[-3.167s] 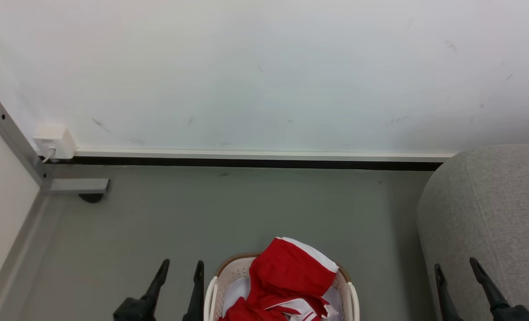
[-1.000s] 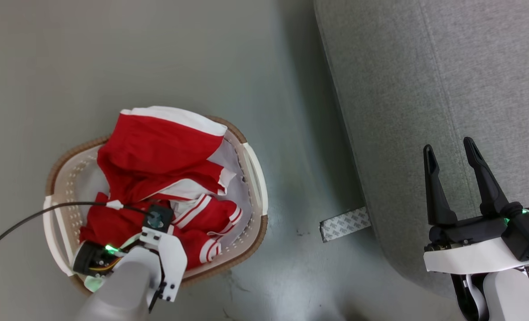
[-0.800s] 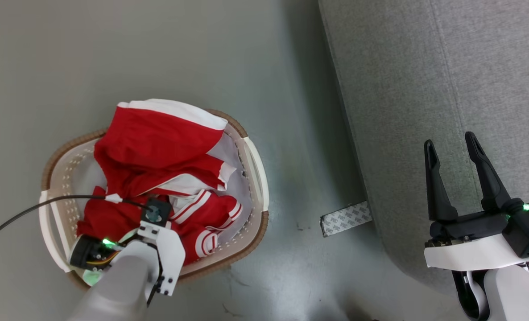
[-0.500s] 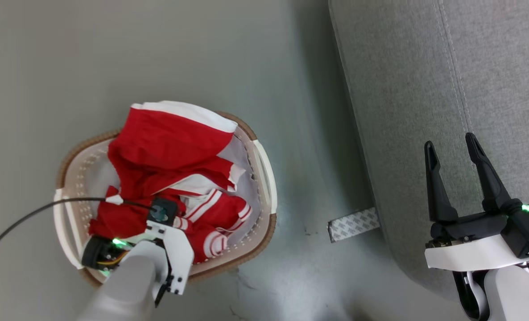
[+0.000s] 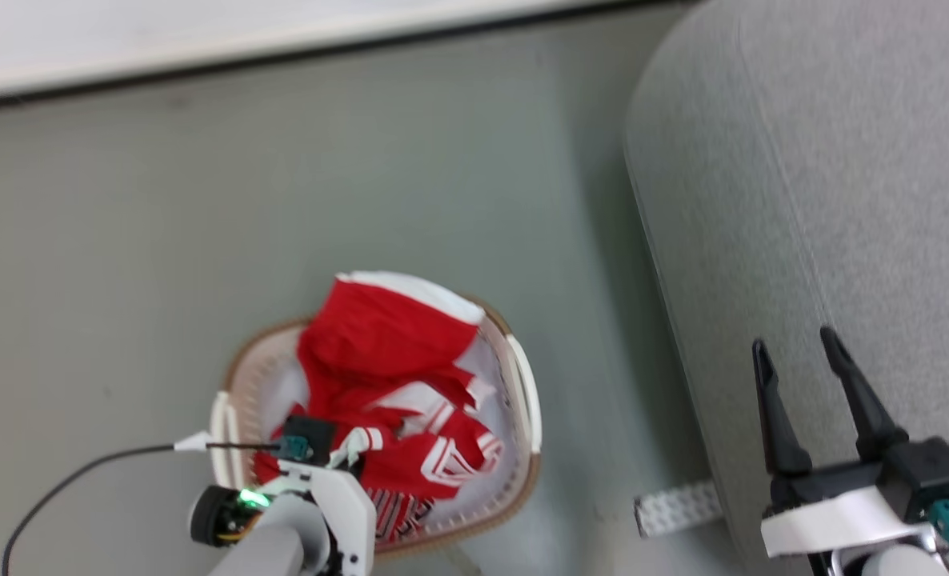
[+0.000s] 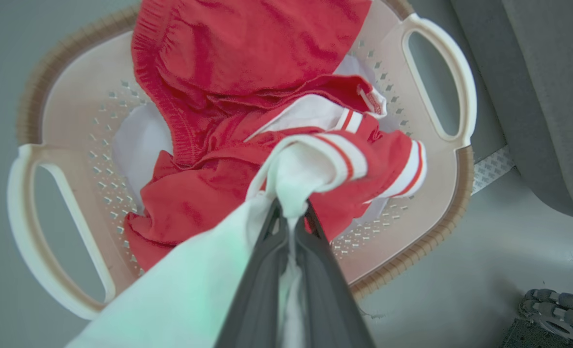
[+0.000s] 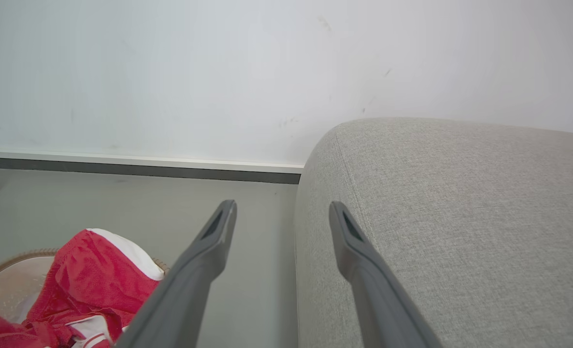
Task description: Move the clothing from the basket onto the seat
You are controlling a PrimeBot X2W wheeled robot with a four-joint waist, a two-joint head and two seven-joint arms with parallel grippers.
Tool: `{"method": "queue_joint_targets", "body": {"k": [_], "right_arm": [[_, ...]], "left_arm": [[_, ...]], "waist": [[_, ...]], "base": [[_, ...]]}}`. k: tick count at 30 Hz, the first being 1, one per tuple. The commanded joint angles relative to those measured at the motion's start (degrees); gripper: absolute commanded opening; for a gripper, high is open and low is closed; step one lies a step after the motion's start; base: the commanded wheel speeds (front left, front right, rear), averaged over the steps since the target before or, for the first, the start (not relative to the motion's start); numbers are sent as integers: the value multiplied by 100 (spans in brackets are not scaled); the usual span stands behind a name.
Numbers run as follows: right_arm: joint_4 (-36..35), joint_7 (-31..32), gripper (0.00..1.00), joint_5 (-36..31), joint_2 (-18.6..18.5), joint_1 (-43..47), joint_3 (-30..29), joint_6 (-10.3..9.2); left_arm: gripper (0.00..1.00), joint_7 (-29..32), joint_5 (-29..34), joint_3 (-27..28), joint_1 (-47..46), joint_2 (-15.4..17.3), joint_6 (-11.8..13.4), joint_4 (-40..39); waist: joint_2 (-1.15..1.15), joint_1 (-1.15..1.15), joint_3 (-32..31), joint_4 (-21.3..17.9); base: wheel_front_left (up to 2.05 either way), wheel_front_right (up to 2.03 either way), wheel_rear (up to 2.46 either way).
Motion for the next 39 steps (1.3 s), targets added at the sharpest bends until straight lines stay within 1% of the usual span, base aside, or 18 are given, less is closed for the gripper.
{"method": "queue_joint_targets", "body": {"k": [1, 5, 8, 9, 12, 16, 18, 26, 31, 35, 39], "right_arm": [[46, -1, 100, -41, -13, 190, -49, -12], [144, -1, 100, -96, -24, 541, -135, -12], [193, -1, 100, -132, -28, 783, -156, -12], [193, -1, 100, -132, -28, 783, -156, -12], [238, -1, 100, -168, -25, 990, -165, -12], [271, -1, 100, -199, -21, 1160, -167, -12], [291, -1, 100, -203, -17, 1237, -133, -12], [276, -1, 100, -218, -11, 1357, -56, -12], [282, -1, 100, -201, -28, 1312, 142, -12], [229, -1, 100, -126, -210, 1151, 562, -12], [148, -1, 100, -26, -461, 992, 1080, -12]], "left_arm": [[0, -59, -116, -60, 192, 7, -54, -82], [0, 54, -457, -335, 487, 2, -184, -609], [0, 186, -677, -612, 651, 4, -207, -1101], [0, 186, -677, -612, 651, 4, -207, -1101], [0, 349, -867, -826, 754, 4, -221, -1599], [0, 564, -826, -987, 813, 6, -180, -2215], [0, 694, -827, -1019, 862, 69, -168, -2573], [0, 1407, -856, -1012, 994, 435, 92, -4476], [0, 1796, -911, -903, 935, 552, 328, -5637], [0, 1931, -950, -795, 852, 549, 497, -6241], [0, 2053, -935, -806, 739, 501, 561, -6536]], "waist": [[0, 0, -814, 448], [0, 0, -1411, 739], [0, 0, -1795, 963], [0, 0, -1795, 963], [0, 0, -2109, 1150], [0, 0, -2417, 1347], [0, 0, -2560, 1404], [0, 0, -2790, 1551], [0, 0, -2861, 1568], [0, 0, -2917, 1535], [0, 0, -2949, 1518]], "base": [[0, 0, 0], [0, 0, 0], [0, 0, 0], [0, 0, 0], [0, 0, 0], [0, 0, 0], [0, 0, 0], [0, 0, 0], [0, 0, 0], [0, 0, 0], [0, 0, 0]]}}
